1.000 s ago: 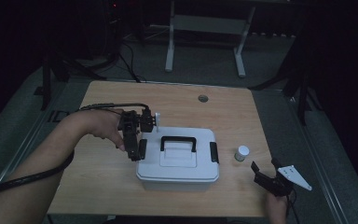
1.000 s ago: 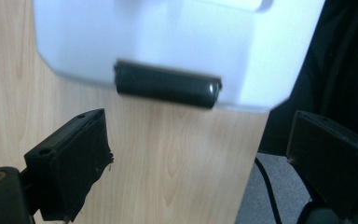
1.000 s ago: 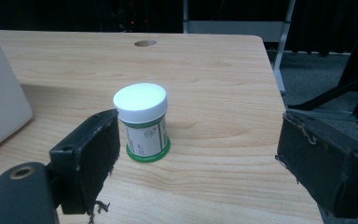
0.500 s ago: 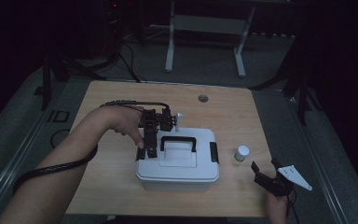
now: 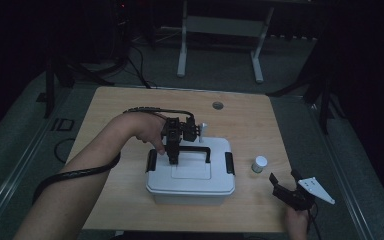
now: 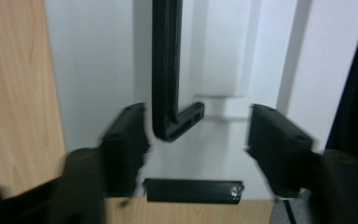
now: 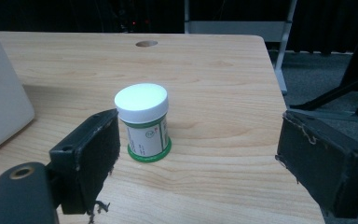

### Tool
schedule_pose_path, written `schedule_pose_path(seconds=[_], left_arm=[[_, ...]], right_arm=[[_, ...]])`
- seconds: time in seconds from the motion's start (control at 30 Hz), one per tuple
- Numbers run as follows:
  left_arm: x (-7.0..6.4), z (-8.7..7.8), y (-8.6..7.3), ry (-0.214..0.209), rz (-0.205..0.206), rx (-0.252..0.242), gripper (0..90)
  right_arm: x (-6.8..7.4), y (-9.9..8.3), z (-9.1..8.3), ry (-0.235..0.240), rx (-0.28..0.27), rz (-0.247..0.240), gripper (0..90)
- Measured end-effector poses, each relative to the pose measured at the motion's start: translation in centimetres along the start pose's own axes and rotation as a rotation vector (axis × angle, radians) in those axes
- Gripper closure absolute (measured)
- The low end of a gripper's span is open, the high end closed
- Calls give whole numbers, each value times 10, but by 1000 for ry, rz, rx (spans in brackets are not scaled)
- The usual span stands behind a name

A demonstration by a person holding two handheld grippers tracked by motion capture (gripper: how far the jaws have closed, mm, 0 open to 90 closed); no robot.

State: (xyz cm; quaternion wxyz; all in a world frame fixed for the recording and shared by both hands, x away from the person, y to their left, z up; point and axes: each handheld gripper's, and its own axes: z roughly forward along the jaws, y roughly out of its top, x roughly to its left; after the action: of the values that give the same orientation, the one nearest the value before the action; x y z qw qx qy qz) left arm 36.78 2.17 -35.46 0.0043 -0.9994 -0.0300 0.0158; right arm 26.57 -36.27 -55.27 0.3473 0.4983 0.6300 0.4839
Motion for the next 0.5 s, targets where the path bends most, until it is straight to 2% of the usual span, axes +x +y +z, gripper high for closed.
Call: schedule_pose_path(seconds=[0.03,0.07,0.17,0.27,0.33,0.37,0.43,0.5], left_arm=[[0,2,0,8,10,14,450],[0,3,1,12,2,25,482],[1,9,3,3,5,50,539],[0,13,6,-14,4,58,585],[0,14,6,-8,4,60,615],[0,16,7,-24,-8,63,633],[1,16,8,-19,-20,69,680],[1,16,9,-24,-18,71,687]], right_arm=[[0,0,0,1,0,0,127],[0,0,0,1,1,-2,128],[0,0,0,0,1,-4,128],[0,0,0,1,0,-2,127],[0,0,0,1,0,-2,127],[0,0,0,0,0,-3,128],[0,0,0,0,1,-5,127],[0,0,0,-1,1,-5,127]])
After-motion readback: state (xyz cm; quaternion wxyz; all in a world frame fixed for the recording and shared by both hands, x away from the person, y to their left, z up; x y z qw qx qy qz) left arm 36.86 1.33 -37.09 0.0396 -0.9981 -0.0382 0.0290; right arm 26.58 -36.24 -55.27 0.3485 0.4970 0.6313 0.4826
